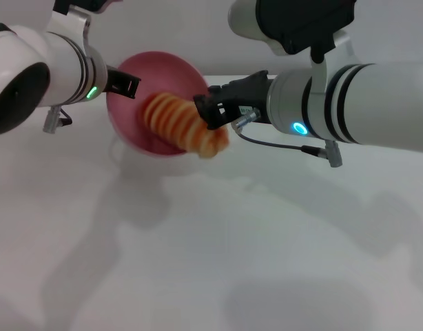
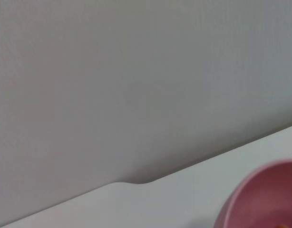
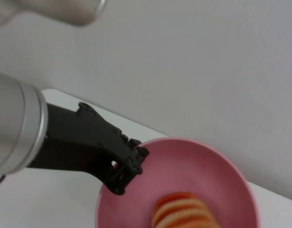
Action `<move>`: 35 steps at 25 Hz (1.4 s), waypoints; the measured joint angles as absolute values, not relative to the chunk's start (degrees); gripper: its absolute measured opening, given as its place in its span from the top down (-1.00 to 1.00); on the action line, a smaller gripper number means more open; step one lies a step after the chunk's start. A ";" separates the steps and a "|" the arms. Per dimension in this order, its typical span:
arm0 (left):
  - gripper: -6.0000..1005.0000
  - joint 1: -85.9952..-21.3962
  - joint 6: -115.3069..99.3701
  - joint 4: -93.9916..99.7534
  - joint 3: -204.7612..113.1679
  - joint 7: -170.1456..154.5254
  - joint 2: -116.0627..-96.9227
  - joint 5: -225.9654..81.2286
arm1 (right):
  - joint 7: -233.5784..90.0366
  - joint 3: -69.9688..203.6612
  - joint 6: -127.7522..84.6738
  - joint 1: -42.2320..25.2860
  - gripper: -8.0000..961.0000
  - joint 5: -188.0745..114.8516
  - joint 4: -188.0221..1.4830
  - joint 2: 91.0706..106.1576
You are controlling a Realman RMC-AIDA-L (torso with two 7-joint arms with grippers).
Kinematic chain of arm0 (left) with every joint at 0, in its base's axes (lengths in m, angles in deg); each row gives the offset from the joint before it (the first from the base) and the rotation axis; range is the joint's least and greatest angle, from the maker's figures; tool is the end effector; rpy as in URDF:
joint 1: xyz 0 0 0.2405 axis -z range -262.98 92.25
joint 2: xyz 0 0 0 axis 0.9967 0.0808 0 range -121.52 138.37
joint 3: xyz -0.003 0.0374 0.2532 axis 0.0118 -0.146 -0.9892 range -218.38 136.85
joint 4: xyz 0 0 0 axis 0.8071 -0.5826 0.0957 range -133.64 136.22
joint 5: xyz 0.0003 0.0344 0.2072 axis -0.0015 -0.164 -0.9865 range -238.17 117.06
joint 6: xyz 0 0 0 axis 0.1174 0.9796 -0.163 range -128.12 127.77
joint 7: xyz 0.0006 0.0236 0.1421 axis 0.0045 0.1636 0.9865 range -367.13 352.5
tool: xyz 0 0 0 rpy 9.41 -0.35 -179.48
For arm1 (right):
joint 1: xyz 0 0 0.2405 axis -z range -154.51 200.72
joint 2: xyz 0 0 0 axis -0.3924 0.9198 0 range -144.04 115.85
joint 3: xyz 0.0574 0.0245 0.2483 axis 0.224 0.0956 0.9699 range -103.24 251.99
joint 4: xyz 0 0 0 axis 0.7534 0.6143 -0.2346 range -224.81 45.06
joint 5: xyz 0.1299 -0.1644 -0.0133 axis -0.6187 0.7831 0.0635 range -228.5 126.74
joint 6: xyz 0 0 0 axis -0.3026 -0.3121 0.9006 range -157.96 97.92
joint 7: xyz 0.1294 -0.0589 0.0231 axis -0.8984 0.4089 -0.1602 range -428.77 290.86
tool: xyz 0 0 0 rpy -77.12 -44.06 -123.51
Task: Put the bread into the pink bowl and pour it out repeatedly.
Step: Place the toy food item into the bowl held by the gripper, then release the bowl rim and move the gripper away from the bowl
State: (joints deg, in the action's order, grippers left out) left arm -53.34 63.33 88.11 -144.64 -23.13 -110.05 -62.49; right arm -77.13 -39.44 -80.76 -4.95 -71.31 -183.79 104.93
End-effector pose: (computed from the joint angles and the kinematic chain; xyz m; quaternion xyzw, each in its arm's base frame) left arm -0.1358 0.3917 -0.0026 -0.7964 -0.3366 0.0723 0.4971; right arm 0.0688 0.3377 -0.0641 -0.8996 0.2901 0.0695 0.3190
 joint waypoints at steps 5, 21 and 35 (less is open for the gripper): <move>0.90 -53.23 63.37 88.21 -144.65 -23.13 -110.05 -62.32 | -76.86 -39.33 -78.06 -4.37 0.41 -70.42 -181.68 104.95; 0.90 -51.78 67.78 90.73 -146.60 -22.21 -110.00 -54.58 | -103.31 -38.96 -51.71 14.27 -0.39 -3.00 -190.69 105.60; 0.90 -53.06 65.44 90.86 -148.27 -22.48 -109.97 -50.33 | -161.34 -43.94 -53.13 18.04 -0.42 48.20 -174.64 105.28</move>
